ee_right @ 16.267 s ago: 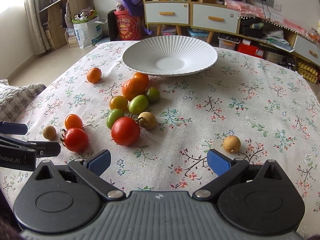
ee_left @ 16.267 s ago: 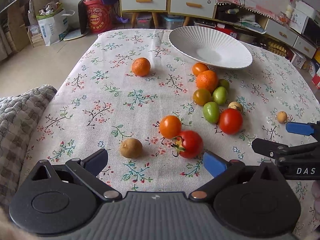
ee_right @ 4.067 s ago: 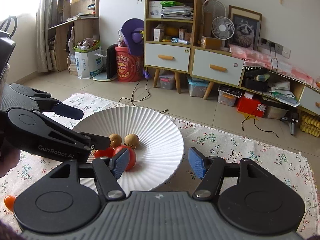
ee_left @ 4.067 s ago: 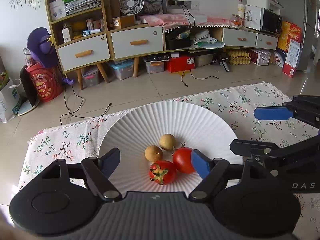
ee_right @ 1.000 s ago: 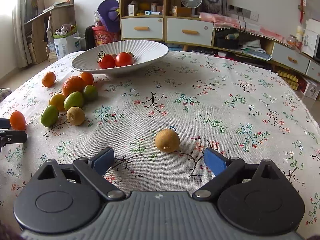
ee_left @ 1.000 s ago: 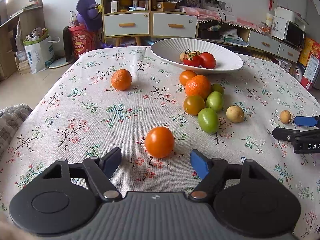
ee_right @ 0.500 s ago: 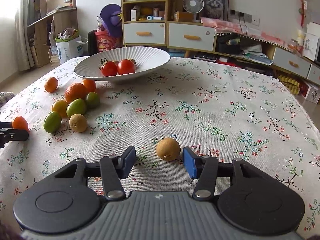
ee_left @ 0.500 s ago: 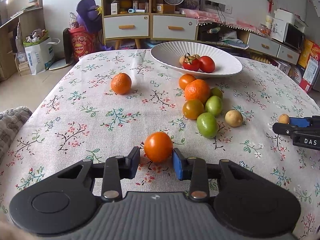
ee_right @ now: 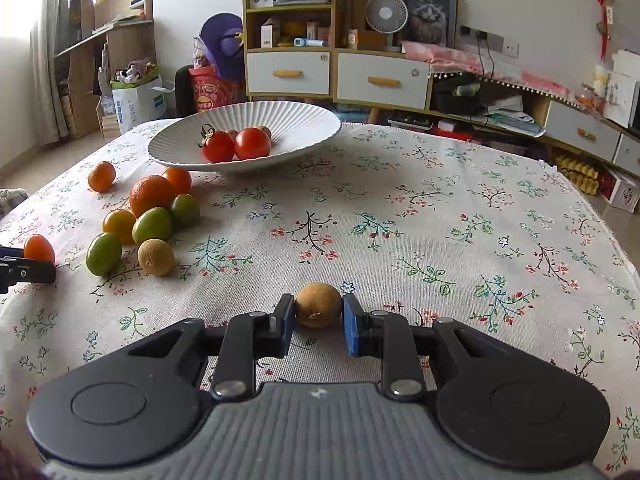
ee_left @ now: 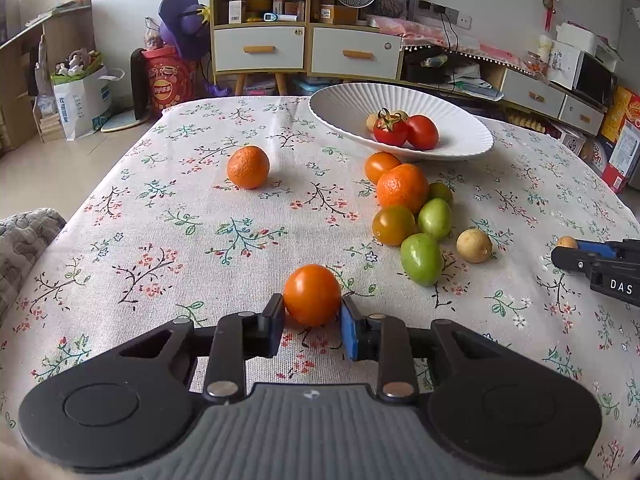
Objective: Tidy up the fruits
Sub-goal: 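Carry the orange tomato and the kiwi over the white bowl with both tools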
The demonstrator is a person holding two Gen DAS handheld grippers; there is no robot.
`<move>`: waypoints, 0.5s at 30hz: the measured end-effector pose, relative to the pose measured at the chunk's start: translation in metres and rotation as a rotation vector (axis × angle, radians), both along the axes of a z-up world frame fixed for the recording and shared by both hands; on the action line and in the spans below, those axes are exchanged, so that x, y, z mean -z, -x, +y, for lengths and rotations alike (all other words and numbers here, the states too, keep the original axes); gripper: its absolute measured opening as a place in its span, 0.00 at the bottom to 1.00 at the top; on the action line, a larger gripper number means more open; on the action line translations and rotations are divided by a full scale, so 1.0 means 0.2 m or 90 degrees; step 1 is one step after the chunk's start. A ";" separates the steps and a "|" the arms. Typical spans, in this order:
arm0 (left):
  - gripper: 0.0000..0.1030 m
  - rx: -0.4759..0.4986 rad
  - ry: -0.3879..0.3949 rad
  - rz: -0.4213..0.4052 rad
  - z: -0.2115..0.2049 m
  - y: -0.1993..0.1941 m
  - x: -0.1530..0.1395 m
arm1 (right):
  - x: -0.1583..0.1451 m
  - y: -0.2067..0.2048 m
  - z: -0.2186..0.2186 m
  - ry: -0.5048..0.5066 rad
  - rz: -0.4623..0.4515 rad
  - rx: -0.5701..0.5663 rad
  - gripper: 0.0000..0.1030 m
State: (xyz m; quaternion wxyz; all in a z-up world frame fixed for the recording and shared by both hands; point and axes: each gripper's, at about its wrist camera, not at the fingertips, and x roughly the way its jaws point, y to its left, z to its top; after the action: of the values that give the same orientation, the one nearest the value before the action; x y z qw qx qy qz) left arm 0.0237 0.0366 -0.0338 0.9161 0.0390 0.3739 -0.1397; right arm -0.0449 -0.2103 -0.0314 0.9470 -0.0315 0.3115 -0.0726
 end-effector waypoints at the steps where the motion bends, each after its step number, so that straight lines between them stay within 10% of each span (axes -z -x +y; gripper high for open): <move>1: 0.23 -0.001 0.000 0.001 0.00 0.00 0.00 | 0.00 0.00 0.00 0.000 0.000 -0.003 0.22; 15: 0.23 0.001 0.013 0.015 -0.04 -0.05 -0.05 | -0.07 -0.05 0.11 -0.013 0.003 -0.045 0.22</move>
State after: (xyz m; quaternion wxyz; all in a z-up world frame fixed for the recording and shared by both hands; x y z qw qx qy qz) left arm 0.0330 0.0290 -0.0247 0.9117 0.0280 0.3835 -0.1448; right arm -0.0340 -0.1887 -0.0174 0.9484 -0.0331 0.3132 -0.0361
